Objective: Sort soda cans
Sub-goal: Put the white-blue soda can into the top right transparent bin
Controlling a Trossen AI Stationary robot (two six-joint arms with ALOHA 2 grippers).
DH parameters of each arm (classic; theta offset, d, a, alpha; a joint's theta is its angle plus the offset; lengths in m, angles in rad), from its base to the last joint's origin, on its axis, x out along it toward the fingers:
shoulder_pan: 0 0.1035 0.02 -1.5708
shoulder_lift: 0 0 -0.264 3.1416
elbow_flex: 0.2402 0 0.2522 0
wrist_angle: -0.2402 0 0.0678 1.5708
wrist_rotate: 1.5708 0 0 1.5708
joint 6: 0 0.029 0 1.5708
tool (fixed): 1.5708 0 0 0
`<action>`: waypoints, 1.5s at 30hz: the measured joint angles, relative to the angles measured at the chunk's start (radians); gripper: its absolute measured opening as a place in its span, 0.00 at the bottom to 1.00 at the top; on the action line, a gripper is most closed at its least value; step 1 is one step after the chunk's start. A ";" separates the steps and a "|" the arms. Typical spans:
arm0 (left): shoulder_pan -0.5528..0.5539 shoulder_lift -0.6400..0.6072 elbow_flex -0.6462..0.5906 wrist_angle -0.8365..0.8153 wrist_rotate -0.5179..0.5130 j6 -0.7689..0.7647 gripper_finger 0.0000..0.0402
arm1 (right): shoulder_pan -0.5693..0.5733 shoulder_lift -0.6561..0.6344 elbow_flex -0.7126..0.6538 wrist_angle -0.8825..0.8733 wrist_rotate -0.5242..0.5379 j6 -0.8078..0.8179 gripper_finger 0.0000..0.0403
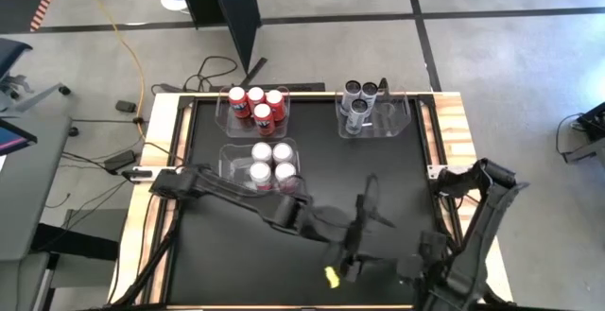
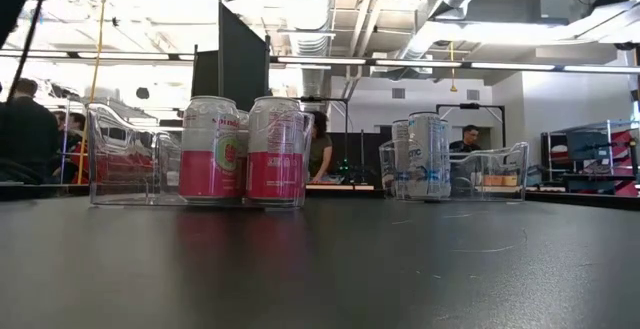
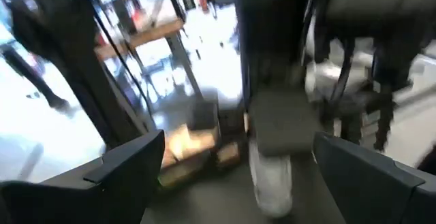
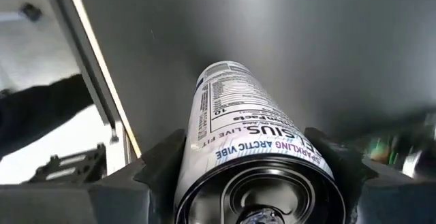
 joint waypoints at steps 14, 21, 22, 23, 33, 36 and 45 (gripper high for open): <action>-0.100 -0.460 0.001 -0.441 -0.435 -0.004 0.90 | -0.353 -0.013 0.165 0.004 0.229 -0.547 0.65; -0.163 -0.614 0.001 -0.790 -0.646 -0.212 0.69 | -0.545 -0.013 0.267 0.004 0.284 -0.804 0.65; -0.173 -0.631 -0.007 -0.826 -0.671 -0.239 0.63 | -0.576 -0.013 0.283 0.003 0.294 -0.835 0.65; -0.182 -0.647 -0.020 -0.862 -0.693 -0.268 0.57 | -0.606 -0.013 0.300 0.002 0.303 -0.866 0.65; -0.270 -0.904 -0.419 -0.785 -0.797 -0.374 0.02 | -0.917 -0.013 0.468 0.003 0.297 -1.114 0.65; -0.276 -1.040 -0.647 -0.630 -0.806 -0.371 0.01 | -1.010 -0.013 0.488 0.003 0.253 -1.159 0.65; -0.238 -1.425 -1.322 -0.090 -0.761 -0.276 0.00 | -1.201 -0.015 0.489 0.003 0.166 -1.190 0.65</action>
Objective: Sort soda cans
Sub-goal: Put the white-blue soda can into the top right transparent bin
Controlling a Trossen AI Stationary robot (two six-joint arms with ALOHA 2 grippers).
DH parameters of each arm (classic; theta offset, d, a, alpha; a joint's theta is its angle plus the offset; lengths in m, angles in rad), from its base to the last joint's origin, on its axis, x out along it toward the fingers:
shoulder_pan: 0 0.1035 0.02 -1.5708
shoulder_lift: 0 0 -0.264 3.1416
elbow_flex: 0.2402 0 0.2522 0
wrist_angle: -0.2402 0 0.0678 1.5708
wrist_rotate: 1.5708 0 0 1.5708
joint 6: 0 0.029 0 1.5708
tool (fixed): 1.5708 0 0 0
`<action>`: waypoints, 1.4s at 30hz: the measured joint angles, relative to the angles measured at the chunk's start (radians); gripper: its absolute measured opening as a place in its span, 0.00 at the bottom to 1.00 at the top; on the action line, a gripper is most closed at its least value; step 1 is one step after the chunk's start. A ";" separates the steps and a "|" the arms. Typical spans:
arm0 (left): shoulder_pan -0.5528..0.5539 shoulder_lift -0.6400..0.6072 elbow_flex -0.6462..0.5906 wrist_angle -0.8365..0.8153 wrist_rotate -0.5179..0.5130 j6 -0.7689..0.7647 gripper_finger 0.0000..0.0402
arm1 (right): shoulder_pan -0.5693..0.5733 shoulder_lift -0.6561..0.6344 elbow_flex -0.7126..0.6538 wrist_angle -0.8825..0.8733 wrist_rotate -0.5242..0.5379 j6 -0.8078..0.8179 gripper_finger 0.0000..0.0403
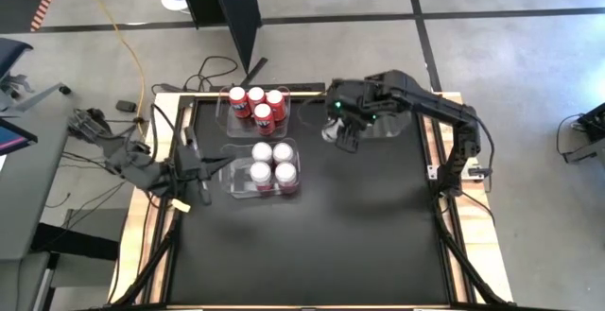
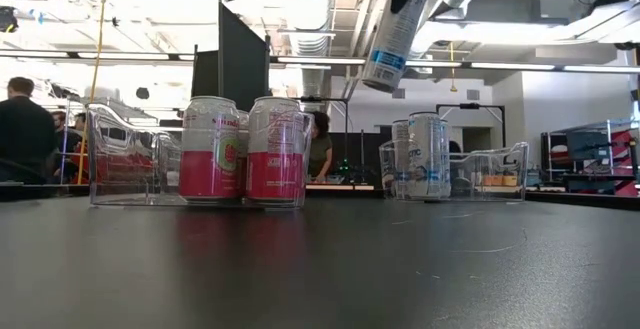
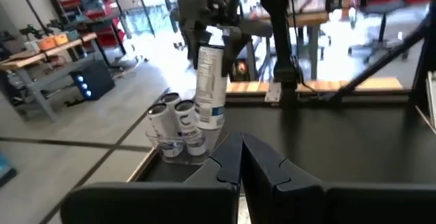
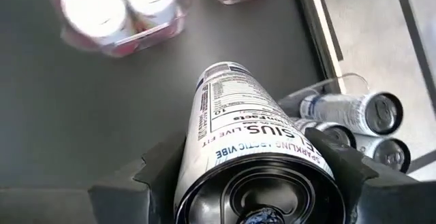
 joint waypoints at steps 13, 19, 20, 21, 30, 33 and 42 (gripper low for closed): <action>0.150 -0.237 -0.379 0.287 0.188 0.053 0.00 | -0.306 -0.076 0.000 0.001 -0.001 0.091 0.65; 0.184 -0.290 -0.380 0.284 0.276 0.147 0.00 | -0.433 -0.142 0.000 0.001 -0.012 0.172 0.65; 0.188 -0.300 -0.380 0.282 0.287 0.160 0.00 | -0.451 -0.151 0.000 0.000 -0.016 0.183 0.65; 0.191 -0.309 -0.380 0.280 0.293 0.170 0.00 | -0.468 -0.158 0.001 -0.001 -0.019 0.195 0.65; 0.215 -0.384 -0.371 0.271 0.309 0.285 0.00 | -0.569 -0.162 -0.102 0.001 -0.027 0.210 0.65; 0.215 -0.411 -0.371 0.223 0.309 0.279 0.00 | -0.594 -0.165 -0.152 0.004 -0.026 0.191 0.65; 0.215 -0.440 -0.371 0.144 0.309 0.208 0.00 | -0.705 -0.272 -0.340 -0.001 -0.018 0.158 0.65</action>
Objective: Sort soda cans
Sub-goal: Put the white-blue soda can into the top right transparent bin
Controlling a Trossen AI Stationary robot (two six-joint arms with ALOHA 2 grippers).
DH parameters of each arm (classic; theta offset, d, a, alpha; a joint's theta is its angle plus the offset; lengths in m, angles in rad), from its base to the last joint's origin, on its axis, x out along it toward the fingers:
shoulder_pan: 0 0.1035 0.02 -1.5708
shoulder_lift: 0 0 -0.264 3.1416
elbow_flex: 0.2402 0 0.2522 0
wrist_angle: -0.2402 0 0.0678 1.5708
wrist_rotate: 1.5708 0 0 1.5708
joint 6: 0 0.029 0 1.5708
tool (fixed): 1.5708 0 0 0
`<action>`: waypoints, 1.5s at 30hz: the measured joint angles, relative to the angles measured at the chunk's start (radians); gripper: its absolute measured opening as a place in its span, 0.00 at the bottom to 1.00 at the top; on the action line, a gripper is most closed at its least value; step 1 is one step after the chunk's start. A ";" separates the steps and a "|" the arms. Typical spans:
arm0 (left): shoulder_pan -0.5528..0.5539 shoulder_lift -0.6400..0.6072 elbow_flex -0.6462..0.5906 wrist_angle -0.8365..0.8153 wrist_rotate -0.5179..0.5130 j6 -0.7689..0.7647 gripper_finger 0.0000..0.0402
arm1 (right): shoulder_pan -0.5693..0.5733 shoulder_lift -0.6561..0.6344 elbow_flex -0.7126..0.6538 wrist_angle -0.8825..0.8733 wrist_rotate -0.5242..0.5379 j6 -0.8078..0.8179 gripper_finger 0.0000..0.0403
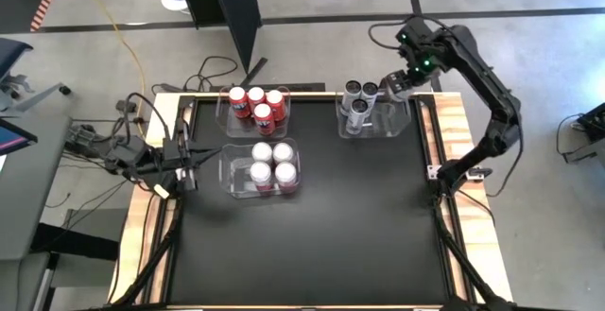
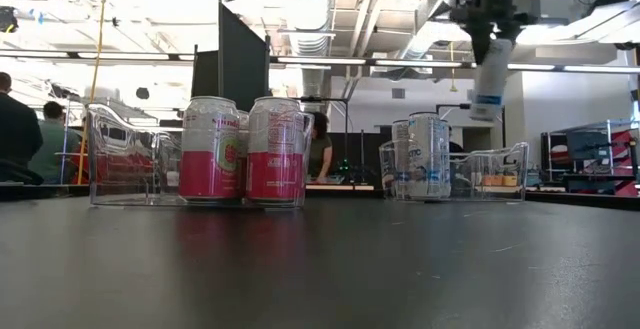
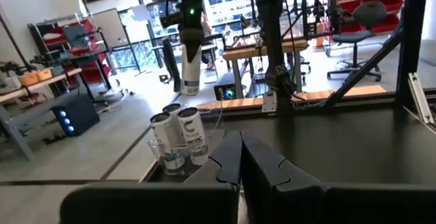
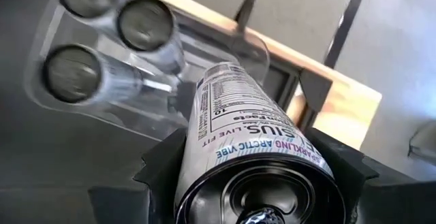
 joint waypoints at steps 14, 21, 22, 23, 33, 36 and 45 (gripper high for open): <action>0.000 0.000 0.000 0.018 -0.001 -0.018 0.00 | -0.007 0.188 -0.082 0.038 0.032 -0.034 0.65; 0.000 0.000 0.000 -0.009 -0.001 -0.050 0.00 | -0.019 0.260 -0.082 0.126 0.023 -0.051 0.65; 0.000 0.000 0.000 -0.010 -0.001 -0.053 0.00 | -0.019 0.267 -0.082 0.122 0.021 -0.051 0.65; 0.000 0.000 0.000 -0.014 -0.001 -0.055 0.00 | -0.025 0.273 -0.082 0.120 0.018 -0.051 0.65; 0.000 0.000 0.000 -0.027 -0.001 -0.055 0.00 | -0.045 0.318 -0.082 0.189 -0.013 -0.037 0.65; 0.000 0.000 0.000 -0.028 -0.001 -0.055 0.00 | -0.049 0.341 -0.082 0.193 -0.031 -0.026 0.65; 0.000 0.000 0.000 -0.033 -0.001 -0.054 0.00 | -0.053 0.408 -0.082 0.236 -0.053 -0.024 0.65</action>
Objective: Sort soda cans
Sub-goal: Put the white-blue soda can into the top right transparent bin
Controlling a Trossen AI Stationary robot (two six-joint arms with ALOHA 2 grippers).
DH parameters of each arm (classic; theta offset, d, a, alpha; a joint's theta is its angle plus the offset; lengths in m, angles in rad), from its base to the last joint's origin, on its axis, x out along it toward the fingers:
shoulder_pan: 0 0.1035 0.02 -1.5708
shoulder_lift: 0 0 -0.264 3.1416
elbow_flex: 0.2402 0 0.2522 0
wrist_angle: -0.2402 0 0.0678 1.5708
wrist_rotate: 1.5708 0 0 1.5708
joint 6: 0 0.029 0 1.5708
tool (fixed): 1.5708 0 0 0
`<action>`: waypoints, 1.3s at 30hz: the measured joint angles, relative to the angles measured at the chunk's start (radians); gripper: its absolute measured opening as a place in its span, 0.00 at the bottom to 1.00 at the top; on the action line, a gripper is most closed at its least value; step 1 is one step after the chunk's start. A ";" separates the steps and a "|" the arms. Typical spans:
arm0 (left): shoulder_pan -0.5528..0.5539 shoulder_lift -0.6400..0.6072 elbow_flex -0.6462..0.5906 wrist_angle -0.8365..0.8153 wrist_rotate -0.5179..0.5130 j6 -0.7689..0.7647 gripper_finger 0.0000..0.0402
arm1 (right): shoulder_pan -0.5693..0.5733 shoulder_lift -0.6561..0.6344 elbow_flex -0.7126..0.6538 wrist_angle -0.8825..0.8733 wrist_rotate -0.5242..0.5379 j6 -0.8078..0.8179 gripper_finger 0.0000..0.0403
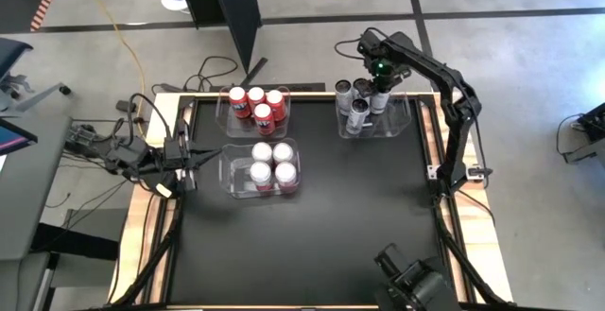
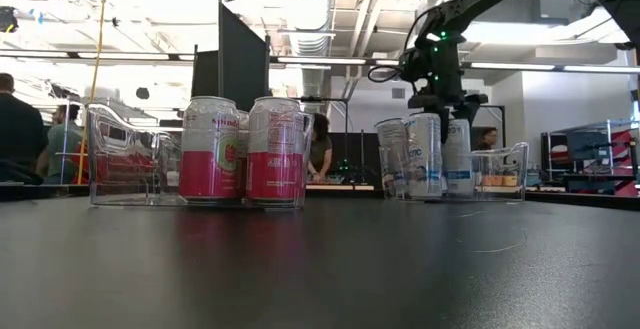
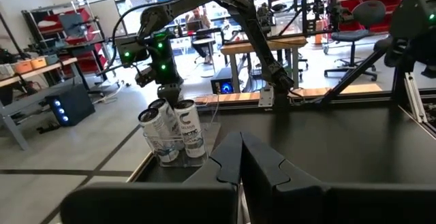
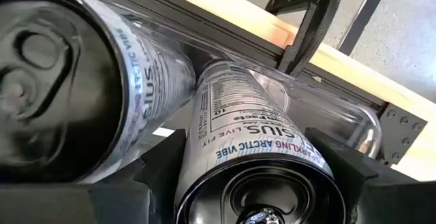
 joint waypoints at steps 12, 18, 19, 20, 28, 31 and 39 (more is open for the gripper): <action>0.000 0.000 0.000 -0.017 0.000 -0.012 0.00 | -0.003 0.018 0.000 0.003 -0.005 -0.001 0.68; 0.000 0.000 0.000 -0.018 0.000 -0.016 0.00 | -0.003 0.018 0.000 -0.021 -0.005 -0.013 0.74; 0.000 0.000 0.000 -0.018 0.000 -0.016 0.00 | -0.003 0.016 0.000 -0.028 -0.005 -0.016 0.74; 0.000 0.000 0.000 -0.018 0.000 -0.016 0.00 | -0.003 0.013 0.000 -0.031 -0.004 -0.016 0.75; 0.000 0.000 0.000 -0.018 0.000 -0.016 0.00 | -0.002 -0.021 0.000 -0.034 0.000 -0.017 0.75; 0.000 0.000 0.000 -0.018 0.000 -0.016 0.00 | -0.002 -0.024 0.000 -0.033 0.000 -0.017 0.75; 0.000 0.000 0.000 -0.018 0.000 -0.018 0.00 | -0.002 -0.021 0.000 -0.025 0.000 -0.027 0.75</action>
